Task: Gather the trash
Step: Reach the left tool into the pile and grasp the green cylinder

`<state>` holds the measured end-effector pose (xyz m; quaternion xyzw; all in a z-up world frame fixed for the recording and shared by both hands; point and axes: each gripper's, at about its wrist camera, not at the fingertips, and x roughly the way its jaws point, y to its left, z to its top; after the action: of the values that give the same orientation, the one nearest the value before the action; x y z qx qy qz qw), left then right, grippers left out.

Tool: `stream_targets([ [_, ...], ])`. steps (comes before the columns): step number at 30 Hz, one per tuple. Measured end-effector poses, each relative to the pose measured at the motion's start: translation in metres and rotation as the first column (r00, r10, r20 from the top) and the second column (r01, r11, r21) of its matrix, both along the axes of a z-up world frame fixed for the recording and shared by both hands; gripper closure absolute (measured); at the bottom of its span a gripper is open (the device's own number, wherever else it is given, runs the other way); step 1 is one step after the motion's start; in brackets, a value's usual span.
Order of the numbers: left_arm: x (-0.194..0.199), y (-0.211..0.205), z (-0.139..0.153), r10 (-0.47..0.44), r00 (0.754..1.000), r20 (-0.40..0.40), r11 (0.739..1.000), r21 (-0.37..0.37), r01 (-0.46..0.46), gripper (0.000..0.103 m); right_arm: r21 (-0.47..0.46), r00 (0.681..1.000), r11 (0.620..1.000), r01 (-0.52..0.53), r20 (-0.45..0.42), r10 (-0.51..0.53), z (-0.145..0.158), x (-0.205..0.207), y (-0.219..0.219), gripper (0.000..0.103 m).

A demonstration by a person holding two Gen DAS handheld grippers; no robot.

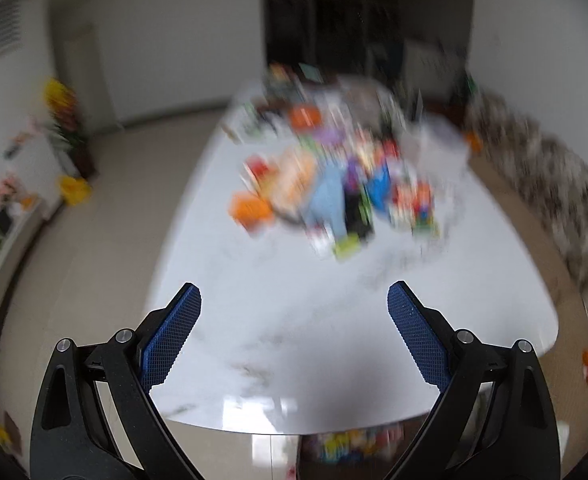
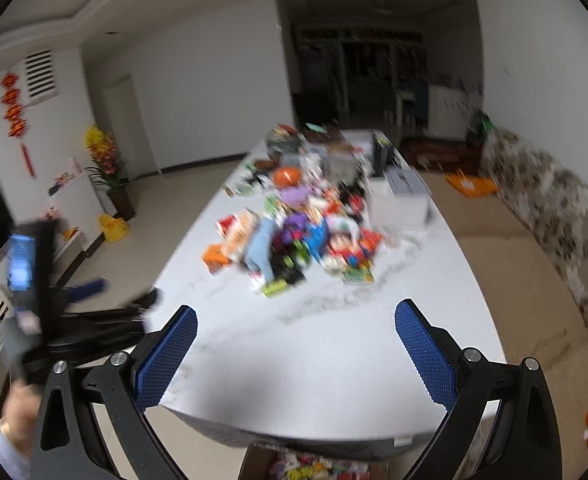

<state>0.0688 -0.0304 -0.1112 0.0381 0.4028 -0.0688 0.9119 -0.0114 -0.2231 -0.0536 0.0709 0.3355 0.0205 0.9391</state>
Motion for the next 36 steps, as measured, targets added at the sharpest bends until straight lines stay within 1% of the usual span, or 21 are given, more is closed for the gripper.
stream_targets([
  [1, 0.014, -0.005, -0.025, -0.007, 0.998, -0.057, 1.000, -0.007, 0.006, 0.011, 0.006, 1.000, 1.000, 0.014, -0.025, -0.014, -0.008, -0.002, -0.004, 0.005],
  [4, 0.049, -0.016, -0.078, -0.051, 0.986, -0.157, 0.997, -0.068, 0.041, 0.011, 0.020, 0.990, 0.997, 0.071, -0.121, -0.068, -0.038, -0.009, -0.019, 0.005],
  [6, 0.074, -0.020, -0.103, -0.073, 0.979, -0.191, 0.991, -0.127, 0.049, 0.011, 0.033, 0.974, 0.992, 0.124, -0.193, -0.116, -0.060, -0.015, -0.032, 0.005],
  [9, 0.110, -0.028, -0.130, -0.076, 0.973, -0.216, 0.985, -0.170, 0.039, 0.011, 0.039, 0.945, 0.978, 0.203, -0.271, -0.185, -0.083, -0.025, -0.048, 0.005],
  [10, 0.120, -0.030, -0.135, -0.067, 0.973, -0.223, 0.985, -0.169, 0.030, 0.014, 0.038, 0.935, 0.974, 0.224, -0.290, -0.204, -0.088, -0.028, -0.053, 0.005],
  [11, 0.130, -0.033, -0.141, -0.060, 0.973, -0.225, 0.985, -0.170, 0.021, 0.021, 0.037, 0.924, 0.968, 0.250, -0.307, -0.227, -0.093, -0.033, -0.058, 0.005],
  [13, 0.151, -0.043, -0.149, -0.054, 0.972, -0.227, 0.990, -0.141, 0.022, 0.030, 0.027, 0.909, 0.958, 0.285, -0.326, -0.261, -0.099, -0.039, -0.064, 0.005],
  [16, 0.172, -0.061, -0.162, -0.073, 0.970, -0.232, 0.995, -0.085, 0.054, 0.030, 0.027, 0.893, 0.947, 0.320, -0.343, -0.292, -0.105, -0.043, -0.071, 0.005],
  [19, 0.186, -0.075, -0.171, -0.078, 0.965, -0.249, 0.997, -0.044, 0.070, 0.031, 0.019, 0.887, 0.942, 0.336, -0.342, -0.309, -0.106, -0.043, -0.073, 0.005],
  [20, 0.188, -0.079, -0.173, -0.079, 0.965, -0.249, 0.997, -0.026, 0.074, 0.034, 0.017, 0.888, 0.941, 0.338, -0.338, -0.313, -0.105, -0.043, -0.073, 0.005],
  [21, 0.189, -0.084, -0.173, -0.075, 0.969, -0.237, 0.997, 0.015, 0.081, 0.038, 0.015, 0.888, 0.941, 0.339, -0.335, -0.315, -0.105, -0.042, -0.073, 0.005],
  [22, 0.189, -0.086, -0.174, -0.071, 0.971, -0.230, 0.996, 0.037, 0.082, 0.050, 0.013, 0.889, 0.941, 0.339, -0.333, -0.316, -0.105, -0.041, -0.073, 0.005],
  [23, 0.188, -0.086, -0.172, -0.067, 0.972, -0.224, 0.996, 0.047, 0.080, 0.066, 0.010, 0.890, 0.942, 0.336, -0.330, -0.314, -0.104, -0.040, -0.072, 0.005],
  [24, 0.187, -0.083, -0.170, -0.061, 0.973, -0.223, 0.997, 0.038, 0.071, 0.072, 0.008, 0.890, 0.943, 0.334, -0.331, -0.312, -0.105, -0.038, -0.072, 0.005],
  [25, 0.185, -0.079, -0.169, -0.063, 0.971, -0.232, 0.998, 0.010, 0.068, 0.077, 0.007, 0.890, 0.944, 0.331, -0.335, -0.309, -0.105, -0.037, -0.071, 0.005],
  [26, 0.184, -0.070, -0.166, -0.078, 0.966, -0.248, 0.996, -0.053, 0.067, 0.082, 0.007, 0.892, 0.947, 0.322, -0.337, -0.301, -0.105, -0.034, -0.069, 0.005],
  [27, 0.184, -0.062, -0.164, -0.091, 0.964, -0.252, 0.994, -0.089, 0.070, 0.082, 0.008, 0.895, 0.949, 0.314, -0.337, -0.293, -0.106, -0.032, -0.067, 0.005],
  [29, 0.171, -0.047, -0.156, -0.108, 0.965, -0.238, 0.990, -0.112, 0.083, 0.085, 0.006, 0.901, 0.957, 0.291, -0.338, -0.272, -0.107, -0.026, -0.062, 0.005],
  [30, 0.162, -0.037, -0.151, -0.119, 0.965, -0.234, 0.986, -0.143, 0.087, 0.085, 0.009, 0.905, 0.961, 0.276, -0.339, -0.256, -0.108, -0.022, -0.058, 0.005],
  [34, 0.108, 0.004, -0.127, -0.175, 0.967, -0.187, 0.961, -0.246, 0.126, 0.085, 0.021, 0.922, 0.980, 0.199, -0.342, -0.180, -0.117, 0.003, -0.040, 0.005],
  [36, 0.084, 0.025, -0.119, -0.177, 0.966, -0.188, 0.952, -0.281, 0.119, 0.085, 0.037, 0.932, 0.990, 0.139, -0.344, -0.118, -0.126, 0.023, -0.026, 0.005],
])
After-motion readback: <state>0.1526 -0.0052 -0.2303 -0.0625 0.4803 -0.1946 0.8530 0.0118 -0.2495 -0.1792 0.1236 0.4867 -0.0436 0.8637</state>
